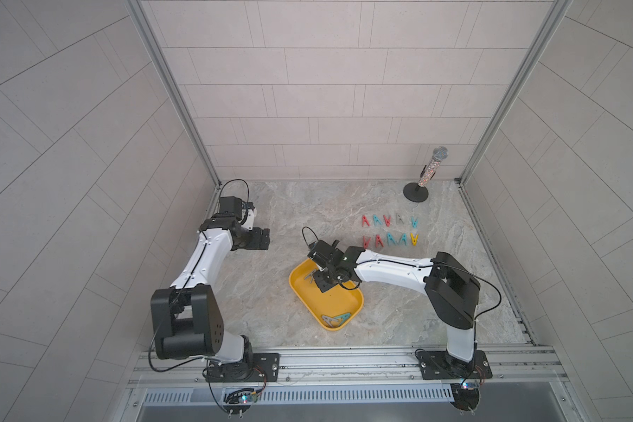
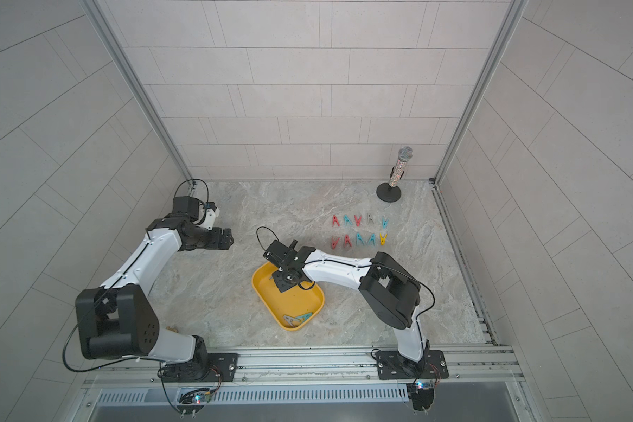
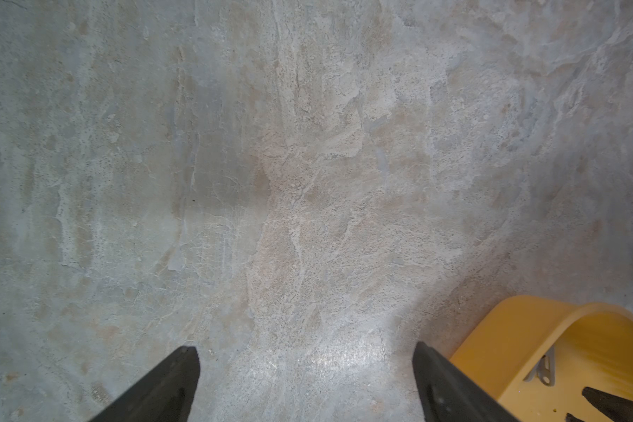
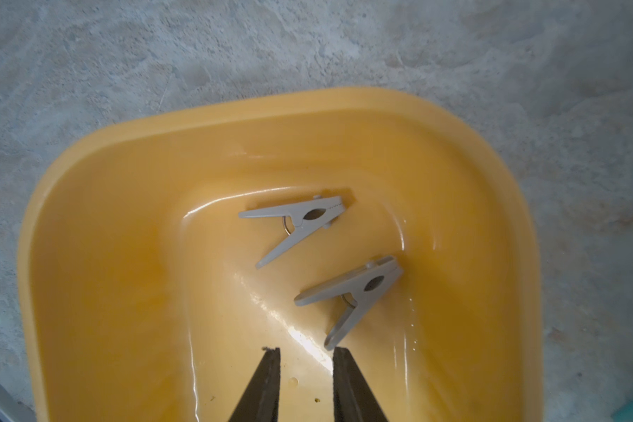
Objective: Take the clothespins out of the storage box
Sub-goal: Pick up the clothespin from the storage box.
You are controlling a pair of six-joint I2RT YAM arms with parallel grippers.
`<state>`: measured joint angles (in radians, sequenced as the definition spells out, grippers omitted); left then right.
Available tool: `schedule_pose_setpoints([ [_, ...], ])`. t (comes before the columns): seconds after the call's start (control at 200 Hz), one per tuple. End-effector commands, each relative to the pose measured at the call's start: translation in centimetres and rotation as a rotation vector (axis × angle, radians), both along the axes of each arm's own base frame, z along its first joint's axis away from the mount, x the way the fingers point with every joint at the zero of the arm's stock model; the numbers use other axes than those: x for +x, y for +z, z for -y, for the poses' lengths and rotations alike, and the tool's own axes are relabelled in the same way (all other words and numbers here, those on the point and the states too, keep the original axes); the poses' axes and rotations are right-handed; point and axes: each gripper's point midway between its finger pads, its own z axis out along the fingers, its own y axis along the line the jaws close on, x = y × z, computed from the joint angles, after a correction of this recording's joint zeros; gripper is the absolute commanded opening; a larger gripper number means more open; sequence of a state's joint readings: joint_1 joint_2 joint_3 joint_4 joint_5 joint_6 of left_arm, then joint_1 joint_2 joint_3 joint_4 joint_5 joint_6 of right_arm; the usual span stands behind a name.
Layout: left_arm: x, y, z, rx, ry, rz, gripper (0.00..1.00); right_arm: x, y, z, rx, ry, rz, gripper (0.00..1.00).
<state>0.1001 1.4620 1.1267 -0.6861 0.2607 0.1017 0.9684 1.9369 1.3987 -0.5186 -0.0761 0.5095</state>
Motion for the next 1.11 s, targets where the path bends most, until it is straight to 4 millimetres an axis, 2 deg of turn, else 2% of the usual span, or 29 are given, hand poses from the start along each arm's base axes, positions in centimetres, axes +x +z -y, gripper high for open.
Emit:
schedule_pose_setpoints([
  [0.0,-0.3,0.7,-0.3,0.004,0.011,0.020,0.99,-0.2,-1.0,1.1,-0.066,-0.026,-0.018,0.29],
  [0.355,-0.3,0.8,-0.3,0.003,0.012,0.023,0.99,0.2,-2.5,1.6,-0.091,-0.051,-0.052,0.31],
  [0.881,-0.3,0.9,-0.3,0.002,0.013,0.026,0.99,1.0,-3.5,1.6,-0.122,-0.048,-0.054,0.31],
  [1.101,-0.3,1.0,-0.4,0.003,0.014,0.027,0.99,1.0,-3.8,1.8,-0.130,-0.049,-0.055,0.28],
])
